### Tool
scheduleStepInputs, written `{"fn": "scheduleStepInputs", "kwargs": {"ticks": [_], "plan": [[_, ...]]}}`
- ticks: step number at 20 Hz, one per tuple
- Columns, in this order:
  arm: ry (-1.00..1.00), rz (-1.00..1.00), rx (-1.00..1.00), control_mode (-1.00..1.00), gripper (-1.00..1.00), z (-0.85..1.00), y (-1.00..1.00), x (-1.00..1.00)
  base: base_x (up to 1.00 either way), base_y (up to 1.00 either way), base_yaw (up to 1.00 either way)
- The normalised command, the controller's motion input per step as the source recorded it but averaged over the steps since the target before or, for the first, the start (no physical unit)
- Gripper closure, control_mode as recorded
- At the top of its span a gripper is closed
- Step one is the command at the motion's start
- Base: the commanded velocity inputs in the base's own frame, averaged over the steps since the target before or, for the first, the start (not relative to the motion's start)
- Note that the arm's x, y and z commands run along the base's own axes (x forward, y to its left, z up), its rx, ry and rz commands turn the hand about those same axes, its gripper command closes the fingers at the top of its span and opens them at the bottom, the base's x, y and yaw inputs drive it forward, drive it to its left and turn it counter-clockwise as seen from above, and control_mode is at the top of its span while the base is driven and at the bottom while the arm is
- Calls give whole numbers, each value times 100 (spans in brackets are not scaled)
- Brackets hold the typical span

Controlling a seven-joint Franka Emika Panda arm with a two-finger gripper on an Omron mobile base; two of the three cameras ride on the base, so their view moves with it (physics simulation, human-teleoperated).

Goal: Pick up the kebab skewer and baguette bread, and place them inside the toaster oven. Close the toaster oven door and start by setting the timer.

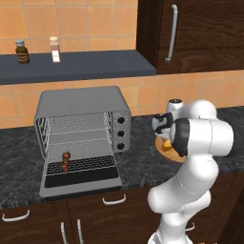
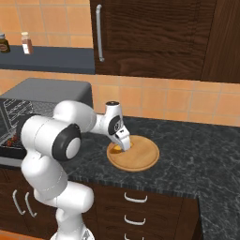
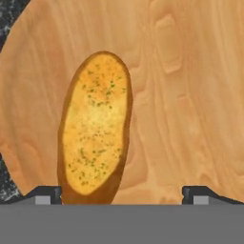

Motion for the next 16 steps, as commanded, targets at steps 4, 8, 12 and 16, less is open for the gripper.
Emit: {"fn": "scheduleStepInputs", "kwargs": {"ticks": [4,8,12,16], "plan": [[0,0,0,-100,-100,-19,1,15,0,0,0],[0,0,0,-100,-100,-10,4,18,0,0,0],[0,0,0,-100,-100,-8,3,12,0,0,0],[0,0,0,-100,-100,-11,8,0,0,0,0]]}}
